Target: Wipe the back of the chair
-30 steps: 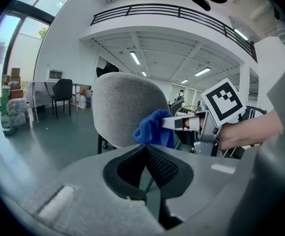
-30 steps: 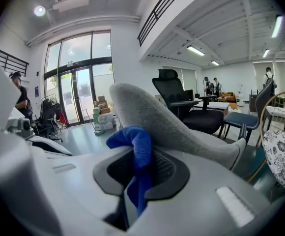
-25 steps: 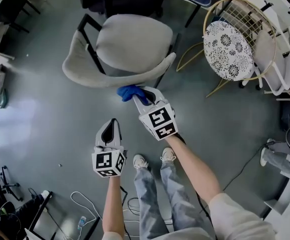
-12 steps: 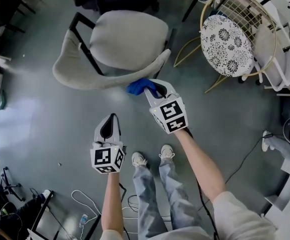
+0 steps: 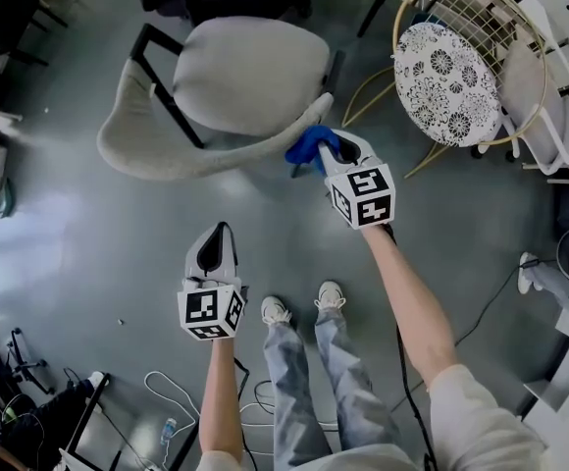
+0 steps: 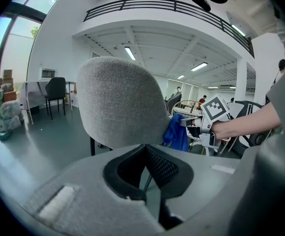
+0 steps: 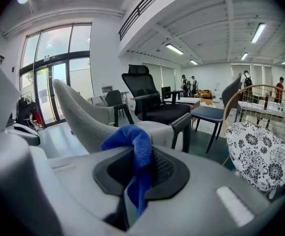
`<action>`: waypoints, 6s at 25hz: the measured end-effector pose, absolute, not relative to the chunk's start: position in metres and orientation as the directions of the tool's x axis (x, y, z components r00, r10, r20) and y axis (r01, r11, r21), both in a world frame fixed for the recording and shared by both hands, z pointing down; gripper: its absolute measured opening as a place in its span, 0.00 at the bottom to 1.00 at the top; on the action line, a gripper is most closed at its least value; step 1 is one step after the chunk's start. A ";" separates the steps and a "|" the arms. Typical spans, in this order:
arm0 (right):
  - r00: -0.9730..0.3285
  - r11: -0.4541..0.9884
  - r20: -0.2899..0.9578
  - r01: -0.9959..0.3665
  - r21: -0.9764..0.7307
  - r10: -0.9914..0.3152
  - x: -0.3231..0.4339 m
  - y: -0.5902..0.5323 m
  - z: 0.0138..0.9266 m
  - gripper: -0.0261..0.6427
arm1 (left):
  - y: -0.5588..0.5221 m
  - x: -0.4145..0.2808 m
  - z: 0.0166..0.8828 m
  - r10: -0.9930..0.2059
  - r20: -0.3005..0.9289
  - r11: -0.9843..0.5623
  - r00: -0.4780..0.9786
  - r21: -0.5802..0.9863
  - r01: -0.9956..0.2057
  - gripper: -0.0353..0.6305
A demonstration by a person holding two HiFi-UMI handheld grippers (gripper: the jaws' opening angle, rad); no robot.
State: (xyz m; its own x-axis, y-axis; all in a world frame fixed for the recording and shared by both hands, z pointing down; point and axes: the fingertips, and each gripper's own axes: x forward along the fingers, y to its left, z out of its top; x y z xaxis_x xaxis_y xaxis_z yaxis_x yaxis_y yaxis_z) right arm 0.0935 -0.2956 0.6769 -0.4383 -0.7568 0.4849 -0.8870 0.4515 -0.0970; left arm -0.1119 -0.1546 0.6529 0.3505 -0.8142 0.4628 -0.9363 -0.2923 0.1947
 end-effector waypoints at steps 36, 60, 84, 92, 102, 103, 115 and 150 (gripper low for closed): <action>-0.513 0.528 0.488 -0.841 -0.121 -0.706 0.016 -0.201 0.684 0.11 | -0.115 -0.143 0.652 -0.823 0.462 -0.262 0.331 0.209 -0.942 0.06; -0.546 0.530 0.467 -0.829 -0.181 -0.695 -0.069 -0.237 0.684 0.11 | -0.107 -0.168 0.653 -0.824 0.474 -0.243 0.311 0.200 -0.949 0.06; -0.445 0.457 0.524 -0.882 -0.116 -0.726 0.057 -0.273 0.703 0.11 | -0.130 -0.123 0.659 -0.811 0.484 -0.257 0.328 0.208 -0.944 0.06; -0.372 0.391 0.550 -0.916 -0.088 -0.747 0.106 -0.308 0.714 0.11 | -0.138 -0.122 0.661 -0.807 0.494 -0.254 0.324 0.205 -0.945 0.06; -0.335 0.401 0.574 -0.916 -0.013 -0.747 0.125 -0.320 0.720 0.11 | -0.138 -0.131 0.661 -0.809 0.494 -0.250 0.317 0.200 -0.948 0.06; -0.334 0.398 0.574 -0.917 -0.015 -0.748 0.124 -0.318 0.720 0.11 | -0.137 -0.132 0.661 -0.811 0.492 -0.249 0.317 0.200 -0.948 0.06; -0.360 0.405 0.568 -0.913 -0.050 -0.740 0.102 -0.243 0.720 0.11 | -0.129 -0.137 0.654 -0.821 0.472 -0.255 0.322 0.202 -0.945 0.06; -0.512 0.554 0.573 -0.824 -0.118 -0.640 -0.063 -0.245 0.742 0.11 | -0.108 -0.228 0.661 -0.834 0.487 -0.181 0.258 0.201 -0.963 0.06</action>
